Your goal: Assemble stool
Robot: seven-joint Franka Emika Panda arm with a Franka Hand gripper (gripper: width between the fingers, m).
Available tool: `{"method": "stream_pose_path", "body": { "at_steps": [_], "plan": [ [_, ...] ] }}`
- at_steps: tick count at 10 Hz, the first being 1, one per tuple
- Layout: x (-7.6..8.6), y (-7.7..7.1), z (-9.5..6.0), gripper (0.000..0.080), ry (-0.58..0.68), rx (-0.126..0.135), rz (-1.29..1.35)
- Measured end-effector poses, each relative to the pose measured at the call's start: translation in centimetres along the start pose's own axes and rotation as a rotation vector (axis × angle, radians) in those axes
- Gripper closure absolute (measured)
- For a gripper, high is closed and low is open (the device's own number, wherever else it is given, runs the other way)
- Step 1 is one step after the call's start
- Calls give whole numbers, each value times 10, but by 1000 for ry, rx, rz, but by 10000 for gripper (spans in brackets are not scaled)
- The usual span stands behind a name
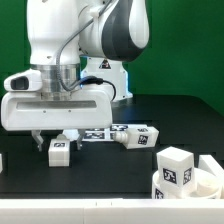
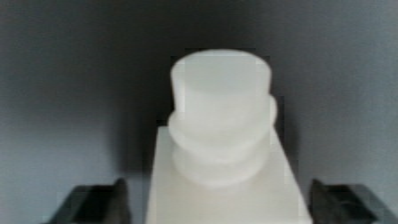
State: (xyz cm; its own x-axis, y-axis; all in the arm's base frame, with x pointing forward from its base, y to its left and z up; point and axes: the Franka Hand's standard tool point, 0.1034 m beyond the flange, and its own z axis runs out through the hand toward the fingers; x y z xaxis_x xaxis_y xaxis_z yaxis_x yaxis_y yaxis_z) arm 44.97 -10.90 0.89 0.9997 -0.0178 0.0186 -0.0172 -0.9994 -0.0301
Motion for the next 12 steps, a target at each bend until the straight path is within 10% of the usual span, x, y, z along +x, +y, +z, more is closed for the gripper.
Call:
{"method": "stream_pose_path", "body": {
  "at_steps": [3,5,8,12],
  "plan": [
    [21,-12,-13,156,-160,61,26],
    [44,-12,-23,150,-285,53,11],
    [34,-21,-18,150,-490,102,8],
    [21,-20,-10,150,-850,46,5]
  ]
}}
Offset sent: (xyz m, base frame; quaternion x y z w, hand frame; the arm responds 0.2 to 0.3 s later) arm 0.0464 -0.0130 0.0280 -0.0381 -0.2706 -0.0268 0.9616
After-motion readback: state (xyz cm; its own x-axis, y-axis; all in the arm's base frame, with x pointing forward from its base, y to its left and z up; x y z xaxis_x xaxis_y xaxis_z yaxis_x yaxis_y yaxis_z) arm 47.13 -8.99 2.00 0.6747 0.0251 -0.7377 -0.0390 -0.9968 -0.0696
